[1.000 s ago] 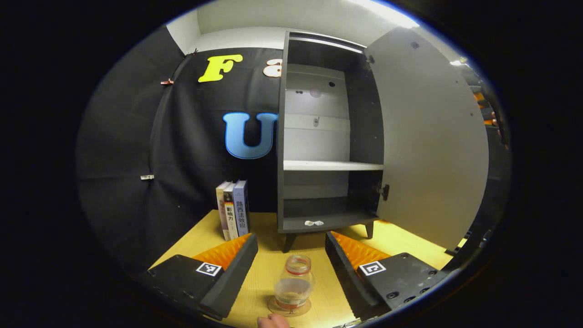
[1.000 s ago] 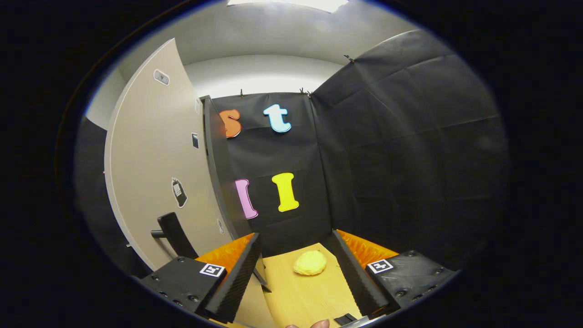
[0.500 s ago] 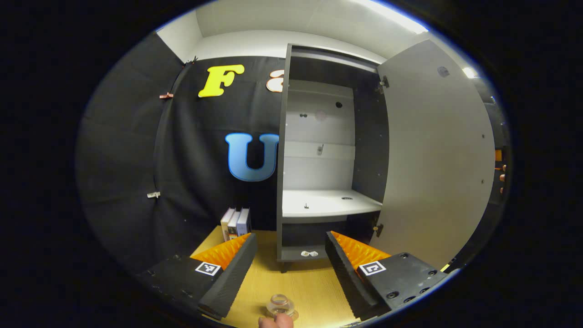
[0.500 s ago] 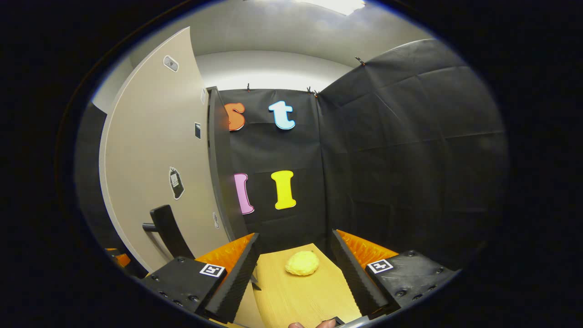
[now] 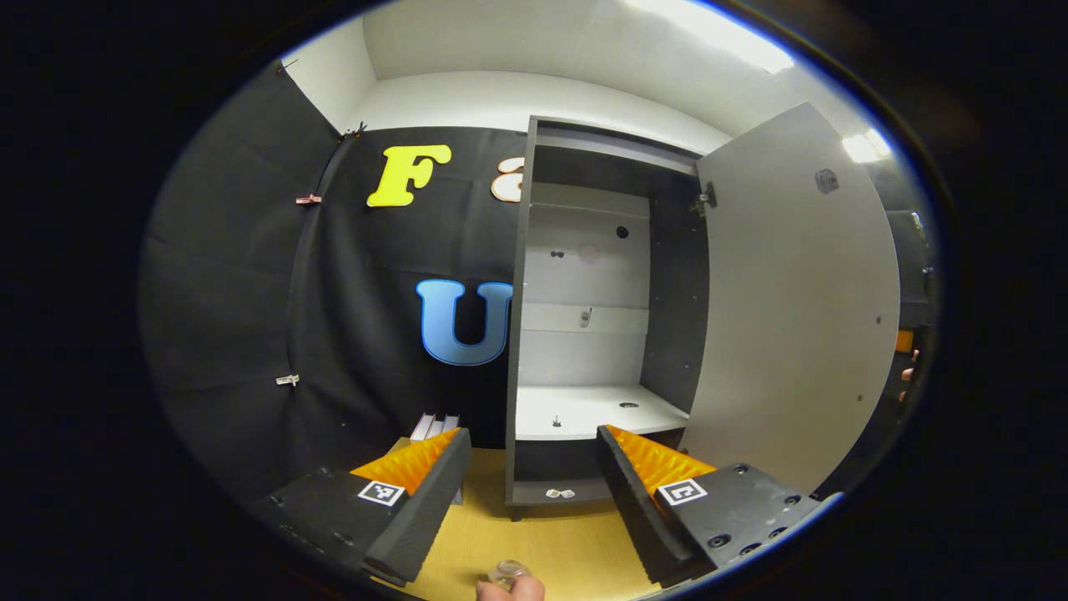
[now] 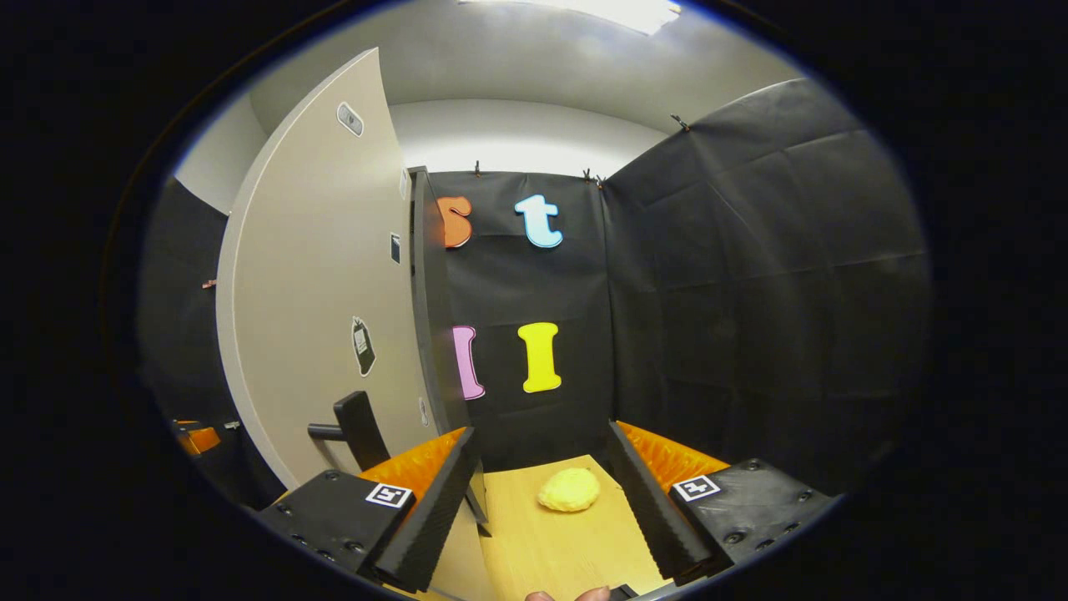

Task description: Open the cabinet door with the right hand, grasp the bottle in the cabinet with the left hand and place it on the coaster, then close the cabinet door with the right hand.

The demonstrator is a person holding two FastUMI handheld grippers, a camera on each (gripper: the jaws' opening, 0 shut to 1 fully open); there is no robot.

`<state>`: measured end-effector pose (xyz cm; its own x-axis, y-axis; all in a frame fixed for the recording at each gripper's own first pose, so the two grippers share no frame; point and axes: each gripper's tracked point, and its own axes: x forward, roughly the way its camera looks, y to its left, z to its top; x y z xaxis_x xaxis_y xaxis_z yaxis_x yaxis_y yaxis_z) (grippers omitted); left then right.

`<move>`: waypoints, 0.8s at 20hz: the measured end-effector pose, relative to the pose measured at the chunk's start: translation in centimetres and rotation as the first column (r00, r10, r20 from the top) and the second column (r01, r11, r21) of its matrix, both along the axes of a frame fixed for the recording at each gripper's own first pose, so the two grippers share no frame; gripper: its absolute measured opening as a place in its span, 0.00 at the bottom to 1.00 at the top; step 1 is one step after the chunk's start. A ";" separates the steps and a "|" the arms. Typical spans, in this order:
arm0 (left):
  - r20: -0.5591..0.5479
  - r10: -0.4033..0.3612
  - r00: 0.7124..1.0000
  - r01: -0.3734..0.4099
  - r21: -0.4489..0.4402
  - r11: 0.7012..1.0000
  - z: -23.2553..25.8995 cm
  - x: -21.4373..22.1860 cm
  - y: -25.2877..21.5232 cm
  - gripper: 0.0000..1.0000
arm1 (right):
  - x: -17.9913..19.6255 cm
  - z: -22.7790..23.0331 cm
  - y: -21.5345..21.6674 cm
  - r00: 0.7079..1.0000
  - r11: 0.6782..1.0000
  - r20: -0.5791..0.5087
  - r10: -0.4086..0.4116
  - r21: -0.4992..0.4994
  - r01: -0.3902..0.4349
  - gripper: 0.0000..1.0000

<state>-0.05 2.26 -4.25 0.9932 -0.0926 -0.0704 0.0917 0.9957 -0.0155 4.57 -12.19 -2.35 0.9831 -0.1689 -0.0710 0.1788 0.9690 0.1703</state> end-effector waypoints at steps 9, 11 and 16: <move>-0.018 0.012 1.000 -0.011 0.067 0.998 -0.3 0.1 2.5 0.92 | -0.7 0.3 1.6 0.999 0.999 0.002 -0.037 -0.018 0.037 0.97; -0.017 0.004 1.000 -0.003 0.066 0.998 -0.2 0.1 2.8 0.92 | -0.7 0.1 3.4 1.000 1.000 -0.007 -0.015 -0.011 0.015 0.97; -0.003 -0.015 1.000 0.015 0.066 0.998 0.5 -0.3 3.7 0.94 | -0.7 0.6 8.6 0.998 0.998 -0.001 0.058 -0.020 -0.058 0.97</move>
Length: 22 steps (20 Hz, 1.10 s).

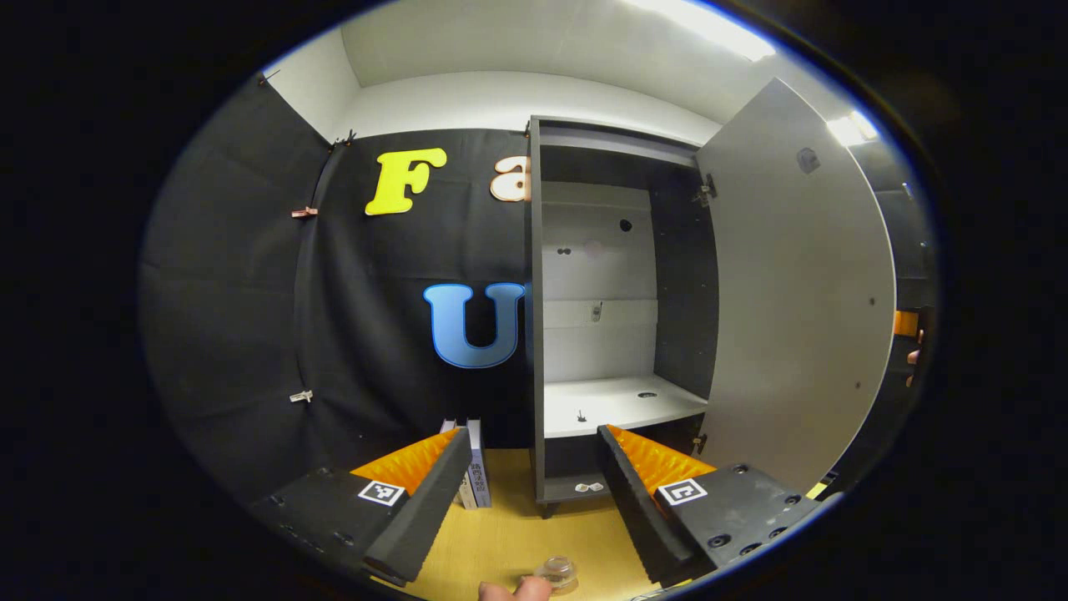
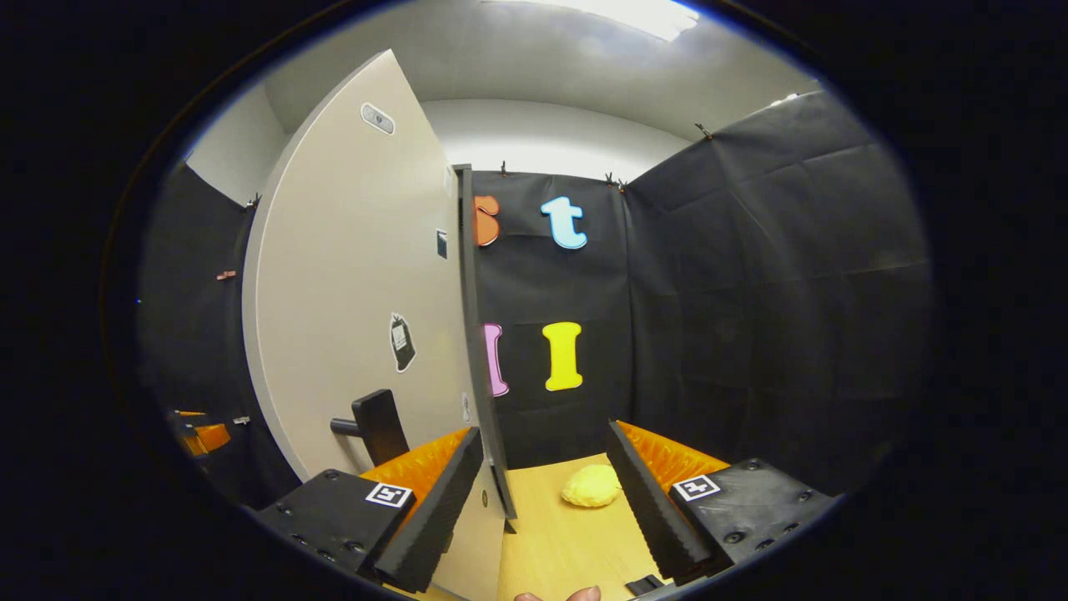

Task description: Open the cabinet door with the right hand, grasp the bottle in the cabinet with the left hand and place it on the coaster, then close the cabinet door with the right hand.

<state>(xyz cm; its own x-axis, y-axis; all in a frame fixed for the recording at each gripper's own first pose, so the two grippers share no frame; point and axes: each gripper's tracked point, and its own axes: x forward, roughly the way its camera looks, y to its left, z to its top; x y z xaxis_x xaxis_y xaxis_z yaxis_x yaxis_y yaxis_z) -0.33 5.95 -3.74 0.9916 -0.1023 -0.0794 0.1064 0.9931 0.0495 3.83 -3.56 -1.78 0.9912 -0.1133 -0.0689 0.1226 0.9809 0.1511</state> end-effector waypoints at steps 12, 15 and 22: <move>0.013 0.011 1.000 -0.011 0.009 1.000 0.3 -1.2 2.7 0.95 | 2.1 -0.4 11.5 0.987 0.986 0.005 0.161 0.050 -0.161 0.98; 0.017 0.023 1.000 -0.023 0.014 1.000 0.5 -1.3 3.4 0.95 | 2.2 -0.7 14.7 0.969 0.968 -0.001 0.245 0.059 -0.245 0.98; 0.030 0.054 0.998 -0.055 0.022 0.998 1.0 -1.5 4.5 0.92 | 1.6 -0.7 16.2 0.957 0.956 0.002 0.289 0.050 -0.289 0.98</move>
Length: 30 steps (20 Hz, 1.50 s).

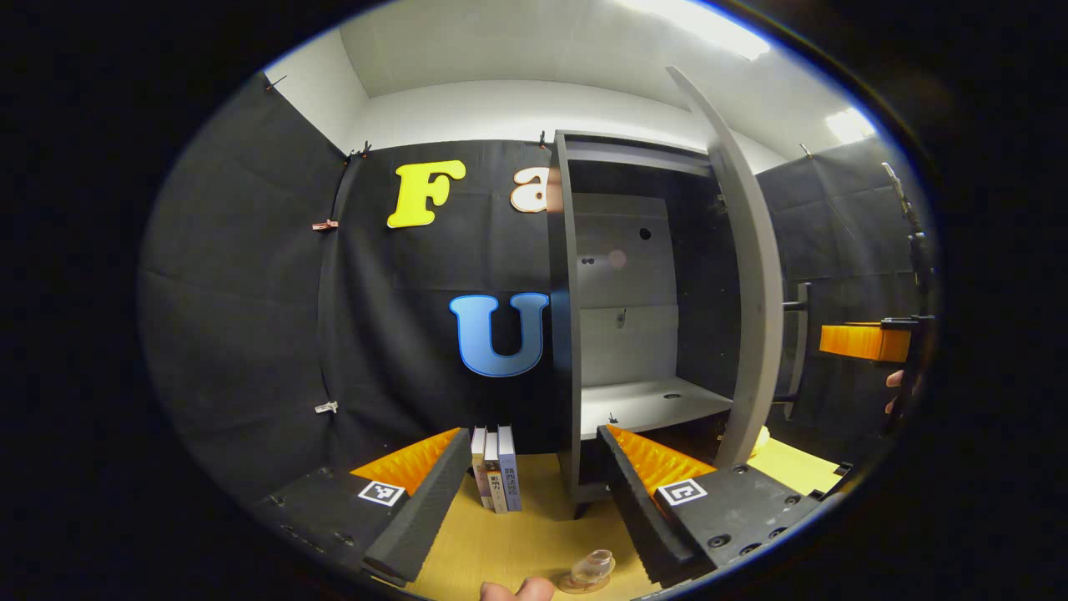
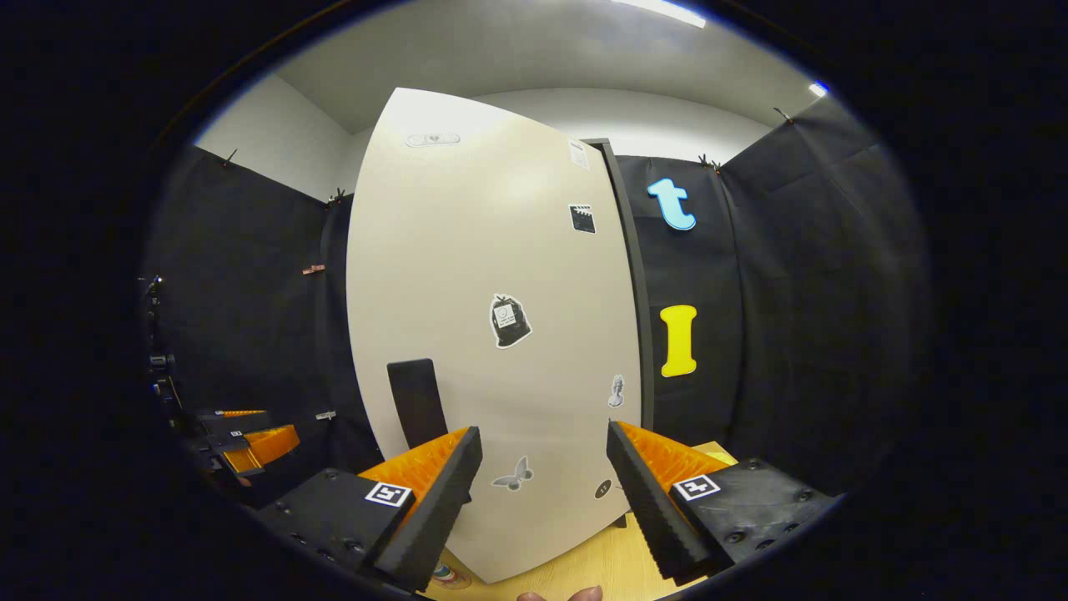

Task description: Open the cabinet door with the right hand, grasp the bottle in the cabinet with the left hand and place it on the coaster, then close the cabinet door with the right hand.

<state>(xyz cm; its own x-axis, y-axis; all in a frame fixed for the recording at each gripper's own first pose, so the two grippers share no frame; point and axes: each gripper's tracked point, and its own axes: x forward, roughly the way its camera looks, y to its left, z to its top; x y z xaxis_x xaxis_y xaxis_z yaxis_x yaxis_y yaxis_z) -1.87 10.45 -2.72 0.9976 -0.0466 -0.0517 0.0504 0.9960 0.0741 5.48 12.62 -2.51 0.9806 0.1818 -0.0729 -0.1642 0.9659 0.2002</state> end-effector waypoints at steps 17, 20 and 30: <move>-0.031 0.042 0.999 -0.043 -0.006 0.999 -0.5 -0.9 -0.7 0.95 | -0.9 -1.9 -2.7 0.996 0.989 -0.019 -0.089 -0.117 0.086 0.98; -0.029 0.052 0.998 -0.052 -0.002 0.999 -0.2 -0.7 -0.9 0.95 | -1.0 -1.9 -3.2 0.994 0.988 -0.021 -0.103 -0.117 0.100 0.98; -0.031 0.048 0.998 -0.048 0.004 0.999 0.1 -0.8 -1.9 0.95 | -1.1 -2.0 -4.0 0.993 0.983 -0.017 -0.115 -0.147 0.111 0.97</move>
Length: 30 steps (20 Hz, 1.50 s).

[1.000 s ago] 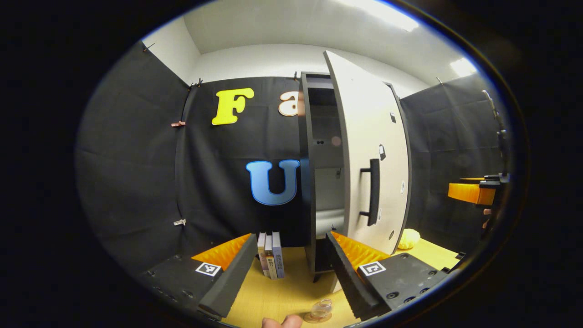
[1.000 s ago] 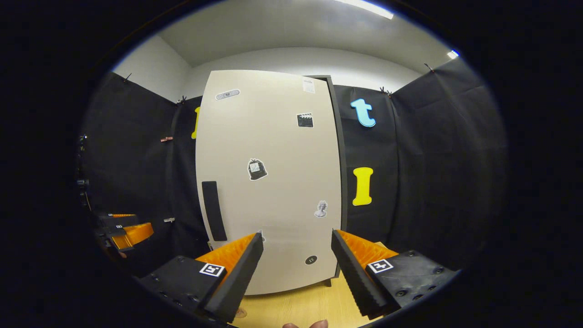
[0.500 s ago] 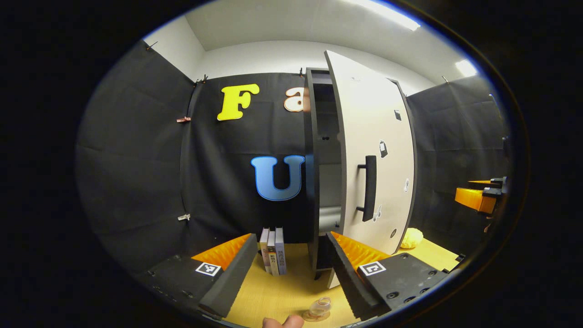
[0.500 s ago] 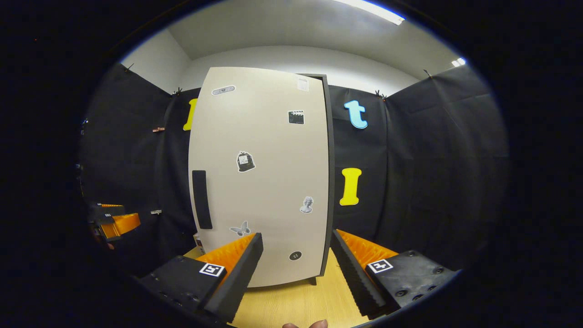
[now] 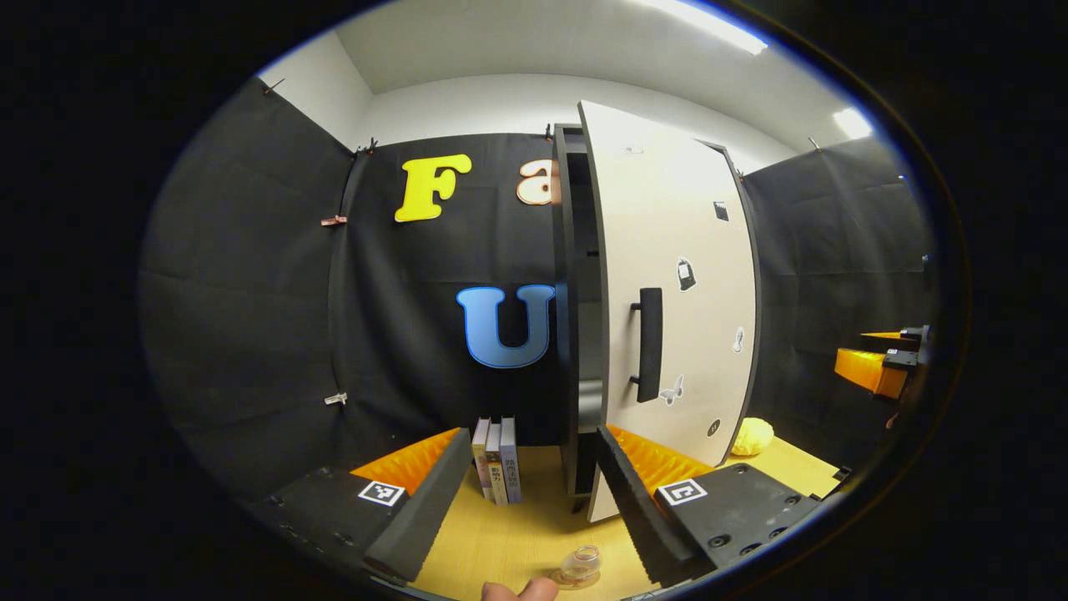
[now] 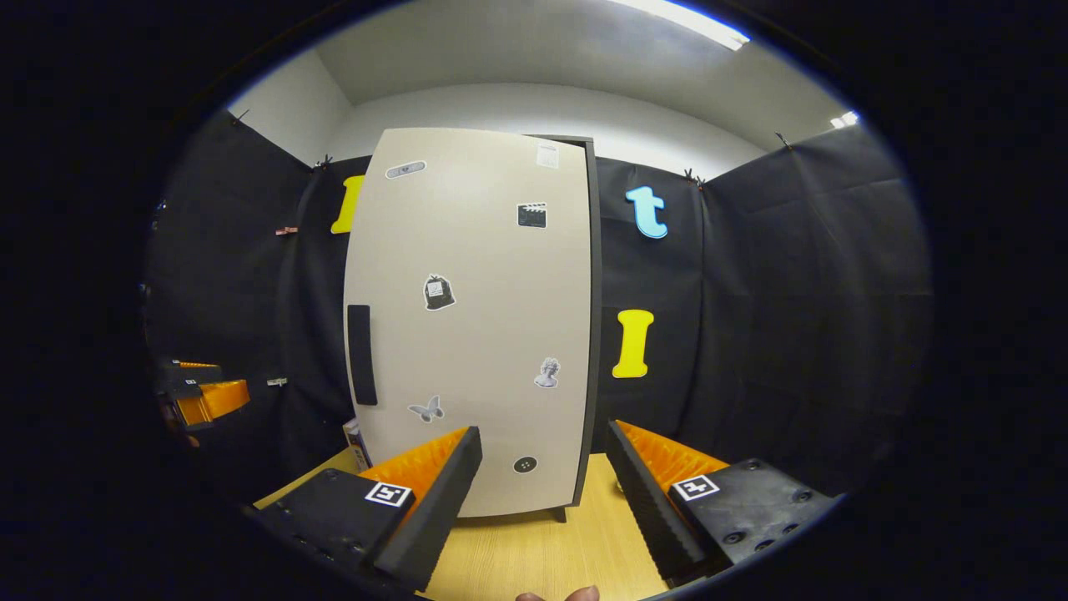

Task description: Open the cabinet door with the right hand, grasp the bottle in the cabinet with the left hand and place it on the coaster, then close the cabinet door with the right hand.

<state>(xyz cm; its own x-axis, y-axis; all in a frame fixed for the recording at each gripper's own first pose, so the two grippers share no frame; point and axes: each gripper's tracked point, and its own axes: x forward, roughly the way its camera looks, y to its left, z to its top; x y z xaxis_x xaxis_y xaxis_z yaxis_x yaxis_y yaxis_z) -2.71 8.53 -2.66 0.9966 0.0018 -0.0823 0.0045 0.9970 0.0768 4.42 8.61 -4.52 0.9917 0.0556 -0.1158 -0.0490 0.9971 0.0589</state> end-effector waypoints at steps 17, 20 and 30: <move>0.012 -0.014 1.000 0.014 0.023 1.000 1.0 0.7 -1.0 0.95 | 1.3 0.6 0.7 0.999 0.999 -0.009 0.033 0.000 -0.033 0.98; 0.019 -0.015 1.000 0.014 0.029 0.999 1.3 0.7 -1.1 0.95 | 1.3 0.5 0.7 0.999 0.999 -0.011 0.032 -0.004 -0.032 0.98; 0.018 0.002 1.000 -0.003 0.024 1.000 1.0 0.2 -0.5 0.94 | 0.8 0.6 0.8 1.000 0.999 -0.006 0.031 -0.013 -0.031 0.98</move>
<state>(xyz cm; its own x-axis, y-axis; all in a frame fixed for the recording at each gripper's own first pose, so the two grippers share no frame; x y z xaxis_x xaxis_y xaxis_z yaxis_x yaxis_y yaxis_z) -2.49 7.98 -1.62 0.9979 0.0060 -0.0646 0.0006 0.9949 0.1010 5.19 9.41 -3.90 0.9889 0.0842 -0.1227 -0.0791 0.9958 0.0459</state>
